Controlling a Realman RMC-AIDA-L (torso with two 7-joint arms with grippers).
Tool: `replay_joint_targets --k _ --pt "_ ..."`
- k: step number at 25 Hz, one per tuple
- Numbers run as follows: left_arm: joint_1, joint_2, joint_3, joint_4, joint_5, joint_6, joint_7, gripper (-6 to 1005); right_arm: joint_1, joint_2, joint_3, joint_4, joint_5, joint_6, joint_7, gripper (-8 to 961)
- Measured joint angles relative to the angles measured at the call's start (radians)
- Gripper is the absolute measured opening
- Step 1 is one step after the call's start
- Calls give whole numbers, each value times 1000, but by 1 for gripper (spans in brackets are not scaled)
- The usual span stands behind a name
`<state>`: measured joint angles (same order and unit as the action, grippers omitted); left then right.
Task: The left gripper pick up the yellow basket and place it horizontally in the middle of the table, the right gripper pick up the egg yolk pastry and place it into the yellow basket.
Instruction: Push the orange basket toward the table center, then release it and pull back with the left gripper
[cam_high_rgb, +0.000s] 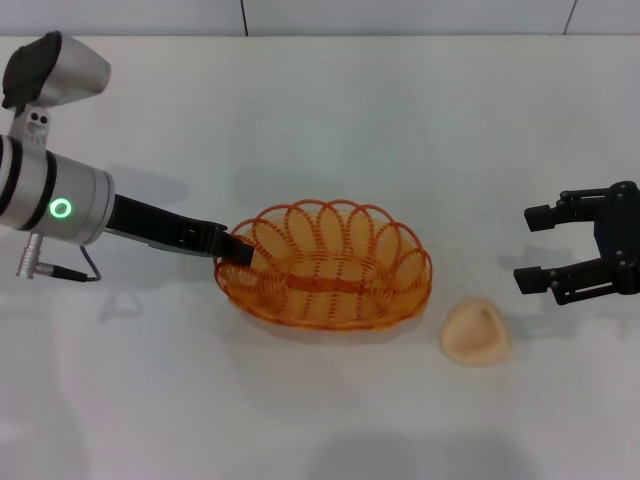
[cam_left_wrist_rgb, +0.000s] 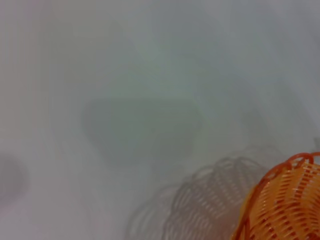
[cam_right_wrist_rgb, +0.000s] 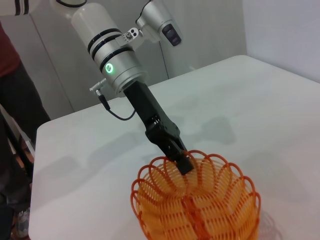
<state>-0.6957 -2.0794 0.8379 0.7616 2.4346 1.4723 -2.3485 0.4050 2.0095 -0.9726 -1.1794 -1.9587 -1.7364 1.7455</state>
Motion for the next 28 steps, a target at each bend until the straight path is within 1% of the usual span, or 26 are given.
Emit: replay_joint_targets --k 11,14,28 --pt "12 -1 5 -1 -16 -22 7 77 0 0 0 2 0 0 0 836" --pt "14 -1 27 -2 -28 -27 10 77 1 0 0 3 0 0 0 836" --pt "15 0 50 -17 -54 -46 18 77 2 0 0 3 0 3 0 836"
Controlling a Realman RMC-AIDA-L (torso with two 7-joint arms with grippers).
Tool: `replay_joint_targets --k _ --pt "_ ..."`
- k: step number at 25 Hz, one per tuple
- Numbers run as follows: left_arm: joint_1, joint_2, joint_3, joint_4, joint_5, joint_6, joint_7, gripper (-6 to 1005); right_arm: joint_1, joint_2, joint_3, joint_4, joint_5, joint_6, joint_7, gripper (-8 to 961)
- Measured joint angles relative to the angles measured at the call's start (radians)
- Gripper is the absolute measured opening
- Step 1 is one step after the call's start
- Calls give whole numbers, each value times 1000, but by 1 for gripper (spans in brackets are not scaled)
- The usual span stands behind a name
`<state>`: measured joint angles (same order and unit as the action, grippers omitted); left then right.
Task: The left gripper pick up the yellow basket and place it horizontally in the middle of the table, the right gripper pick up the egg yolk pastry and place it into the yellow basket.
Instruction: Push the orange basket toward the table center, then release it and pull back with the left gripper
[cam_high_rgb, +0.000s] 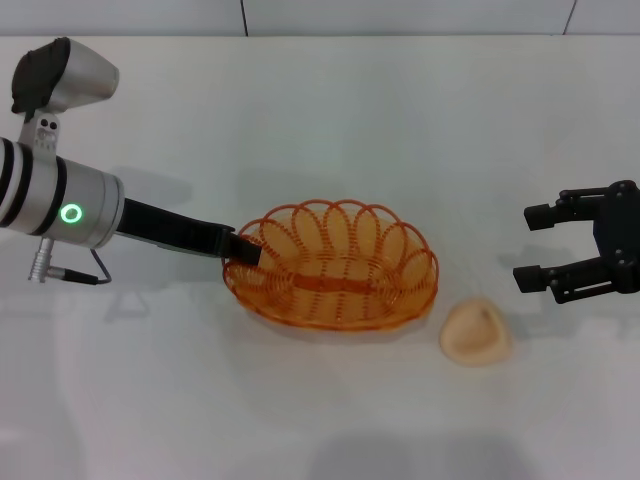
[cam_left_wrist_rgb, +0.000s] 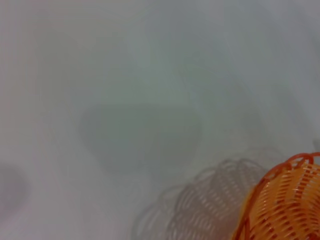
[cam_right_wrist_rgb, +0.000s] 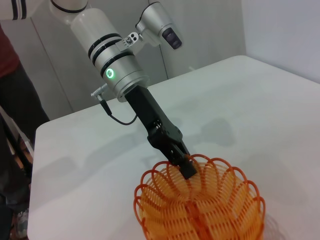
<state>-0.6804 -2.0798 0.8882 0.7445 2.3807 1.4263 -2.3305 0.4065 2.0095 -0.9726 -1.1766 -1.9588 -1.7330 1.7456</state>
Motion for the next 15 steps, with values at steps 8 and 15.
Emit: replay_joint_targets --k 8,15 --pt "15 0 0 -1 -22 -2 3 104 1 0 0 9 0 0 0 837" --pt "33 0 -4 0 -25 -6 0 131 5 0 0 9 0 0 0 837"
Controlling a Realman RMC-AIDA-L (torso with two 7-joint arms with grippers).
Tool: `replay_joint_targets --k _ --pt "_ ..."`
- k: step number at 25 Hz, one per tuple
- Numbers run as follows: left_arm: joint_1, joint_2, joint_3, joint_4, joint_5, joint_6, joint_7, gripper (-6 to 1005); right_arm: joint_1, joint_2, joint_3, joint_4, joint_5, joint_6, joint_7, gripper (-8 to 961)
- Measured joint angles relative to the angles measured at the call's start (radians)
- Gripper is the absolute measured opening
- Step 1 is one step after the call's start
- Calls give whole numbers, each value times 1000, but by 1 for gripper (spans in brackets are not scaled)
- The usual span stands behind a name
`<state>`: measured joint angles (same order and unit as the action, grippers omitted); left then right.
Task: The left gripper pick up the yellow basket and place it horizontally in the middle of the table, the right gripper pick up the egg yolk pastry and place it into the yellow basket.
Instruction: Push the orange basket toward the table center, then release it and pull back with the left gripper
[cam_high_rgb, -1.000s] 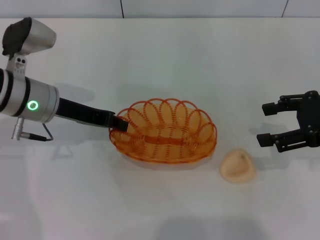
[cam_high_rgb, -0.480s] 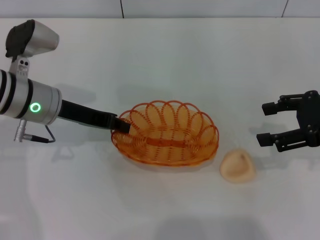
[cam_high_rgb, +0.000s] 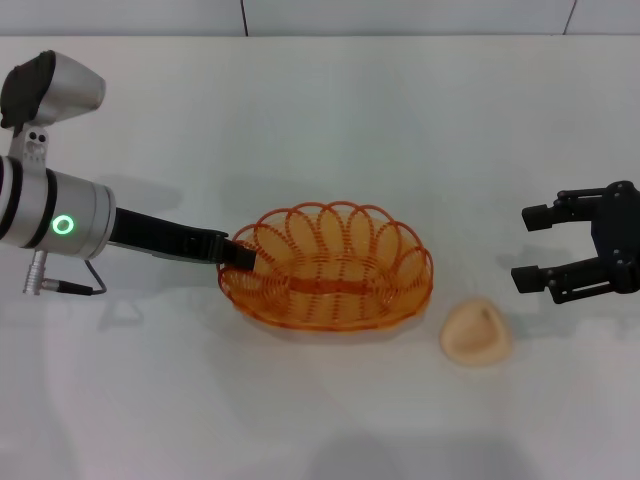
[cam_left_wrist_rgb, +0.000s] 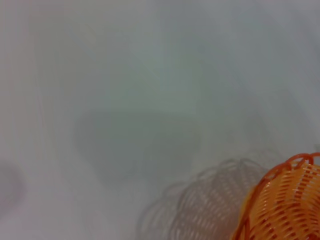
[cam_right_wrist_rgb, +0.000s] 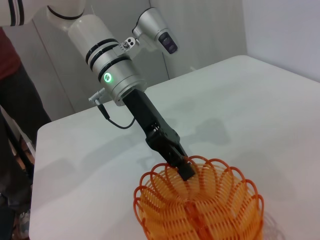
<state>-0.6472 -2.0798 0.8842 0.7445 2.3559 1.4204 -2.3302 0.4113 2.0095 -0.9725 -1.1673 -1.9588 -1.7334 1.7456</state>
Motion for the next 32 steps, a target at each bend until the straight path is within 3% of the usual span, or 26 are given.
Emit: replay_joint_targets --k 19,28,32 --pt "-7 9 -4 9 -9 29 -11 205 1 -2 0 0 0 6 0 837" --pt "21 23 -10 84 -51 75 -11 384 1 -2 1 0 0 11 0 837" --pt "64 51 -20 152 -52 80 -32 524 -2 -3 2 0 0 11 0 837"
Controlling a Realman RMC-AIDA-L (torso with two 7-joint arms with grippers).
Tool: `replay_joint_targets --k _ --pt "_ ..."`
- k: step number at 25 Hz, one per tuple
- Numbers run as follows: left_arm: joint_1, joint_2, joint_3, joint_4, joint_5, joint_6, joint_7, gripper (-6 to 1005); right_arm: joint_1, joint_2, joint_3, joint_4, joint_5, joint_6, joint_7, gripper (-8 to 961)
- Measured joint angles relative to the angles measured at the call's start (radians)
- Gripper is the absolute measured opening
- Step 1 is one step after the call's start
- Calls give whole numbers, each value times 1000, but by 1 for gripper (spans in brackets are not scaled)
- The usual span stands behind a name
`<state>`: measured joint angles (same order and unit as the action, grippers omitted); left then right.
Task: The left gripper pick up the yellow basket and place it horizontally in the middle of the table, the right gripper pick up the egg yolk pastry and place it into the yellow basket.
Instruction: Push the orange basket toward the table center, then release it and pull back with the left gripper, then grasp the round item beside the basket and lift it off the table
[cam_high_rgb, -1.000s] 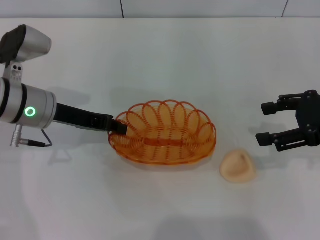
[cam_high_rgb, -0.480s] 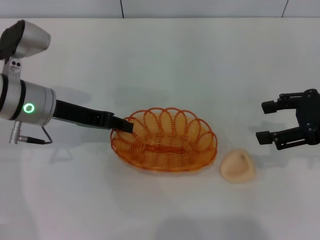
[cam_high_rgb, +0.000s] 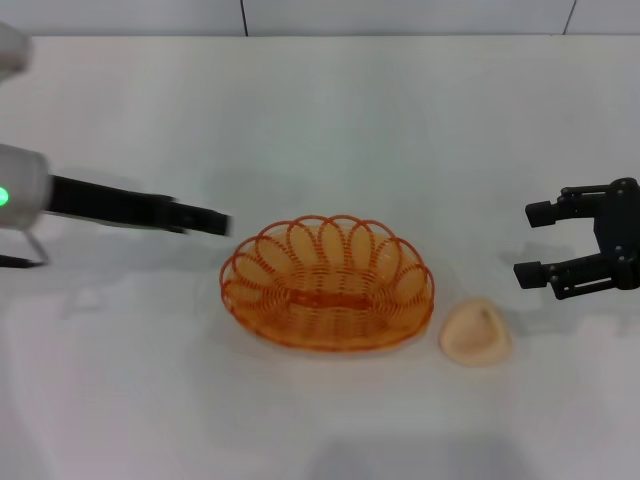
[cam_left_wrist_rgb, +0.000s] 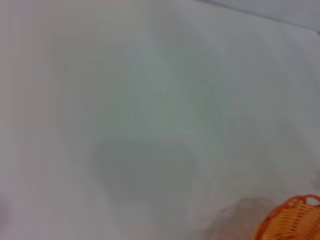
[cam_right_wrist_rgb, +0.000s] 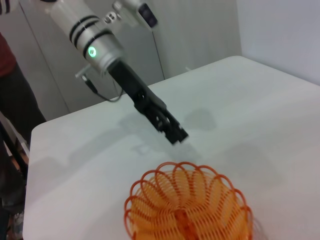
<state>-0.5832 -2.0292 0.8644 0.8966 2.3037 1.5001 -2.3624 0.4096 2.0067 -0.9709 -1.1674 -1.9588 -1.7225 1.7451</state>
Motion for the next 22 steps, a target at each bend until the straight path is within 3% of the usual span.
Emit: replay_joint_targets --k 1,8,11,18,22 --pt "20 20 -22 42 0 9 -6 573 0 0 0 0 0 0 0 837" --pt "44 48 -165 159 -76 90 72 880 3 2 0 0 1 0 0 838" --pt "43 72 -174 169 -145 131 101 877 4 2 0 0 4 0 2 838" --pt "-10 84 -160 143 -162 257 169 871 15 3 0 0 10 4 8 838" --pt "-58 104 -137 86 -158 353 215 867 17 1 0 0 12 0 16 838"
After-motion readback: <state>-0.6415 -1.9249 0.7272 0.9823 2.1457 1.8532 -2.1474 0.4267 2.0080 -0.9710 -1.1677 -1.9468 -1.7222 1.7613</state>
